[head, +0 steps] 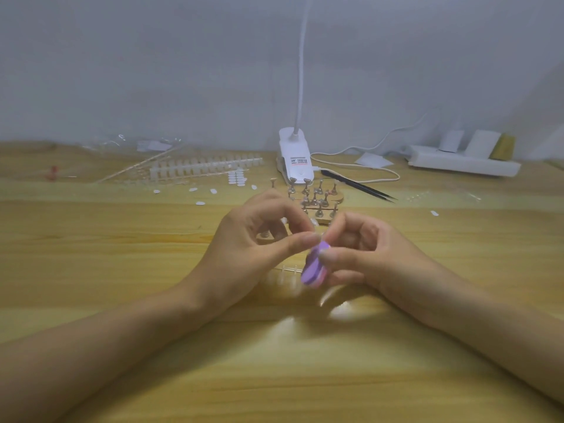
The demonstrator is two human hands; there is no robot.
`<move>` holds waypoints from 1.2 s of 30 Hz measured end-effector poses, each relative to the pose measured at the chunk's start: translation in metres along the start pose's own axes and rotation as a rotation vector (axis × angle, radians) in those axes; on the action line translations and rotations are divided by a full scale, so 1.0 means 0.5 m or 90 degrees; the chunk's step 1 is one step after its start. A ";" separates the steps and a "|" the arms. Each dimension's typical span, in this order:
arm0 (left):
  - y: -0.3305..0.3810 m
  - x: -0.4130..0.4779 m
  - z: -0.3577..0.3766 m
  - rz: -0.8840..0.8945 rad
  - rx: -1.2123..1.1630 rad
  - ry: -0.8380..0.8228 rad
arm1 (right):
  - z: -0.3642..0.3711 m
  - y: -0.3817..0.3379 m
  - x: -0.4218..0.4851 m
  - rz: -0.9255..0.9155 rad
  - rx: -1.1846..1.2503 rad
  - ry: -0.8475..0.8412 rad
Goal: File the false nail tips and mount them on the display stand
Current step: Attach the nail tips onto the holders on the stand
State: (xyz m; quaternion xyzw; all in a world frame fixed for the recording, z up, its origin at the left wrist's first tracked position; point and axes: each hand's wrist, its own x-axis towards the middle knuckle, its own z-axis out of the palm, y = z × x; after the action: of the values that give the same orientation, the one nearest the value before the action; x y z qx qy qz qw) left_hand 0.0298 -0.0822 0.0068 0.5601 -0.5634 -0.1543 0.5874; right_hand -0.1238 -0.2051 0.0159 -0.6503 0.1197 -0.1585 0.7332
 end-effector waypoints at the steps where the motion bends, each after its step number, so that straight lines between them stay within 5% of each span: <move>1: 0.001 0.001 0.001 0.006 0.003 -0.005 | 0.001 0.001 0.000 -0.008 0.005 0.016; 4: 0.001 0.002 0.000 0.009 -0.008 0.012 | -0.006 0.002 0.002 -0.023 0.056 0.079; 7: -0.001 0.001 0.001 0.018 0.010 -0.005 | 0.001 0.003 0.000 -0.007 -0.006 -0.015; 11: -0.002 0.002 0.003 0.028 0.008 0.002 | -0.010 0.003 0.004 -0.018 0.050 0.082; 14: -0.003 0.002 0.003 0.037 0.013 -0.013 | -0.002 0.006 0.000 -0.001 -0.044 -0.024; 20: -0.003 0.003 0.004 0.047 0.049 -0.010 | -0.008 0.011 0.003 -0.022 0.059 0.069; 26: -0.004 -0.001 0.004 0.028 0.071 0.033 | 0.000 0.017 -0.004 -0.063 -0.096 0.053; 30: -0.002 -0.001 0.000 -0.002 0.035 0.054 | 0.014 -0.001 -0.027 -0.232 -0.461 -0.044; 36: 0.005 0.003 -0.004 -0.056 -0.069 0.096 | 0.102 0.015 -0.060 -0.331 -0.845 -0.195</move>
State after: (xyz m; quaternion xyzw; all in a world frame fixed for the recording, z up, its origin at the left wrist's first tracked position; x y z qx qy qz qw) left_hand 0.0310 -0.0817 0.0100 0.5615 -0.4834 -0.1677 0.6503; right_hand -0.1312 -0.1458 0.0140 -0.9802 -0.0721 -0.1289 0.1316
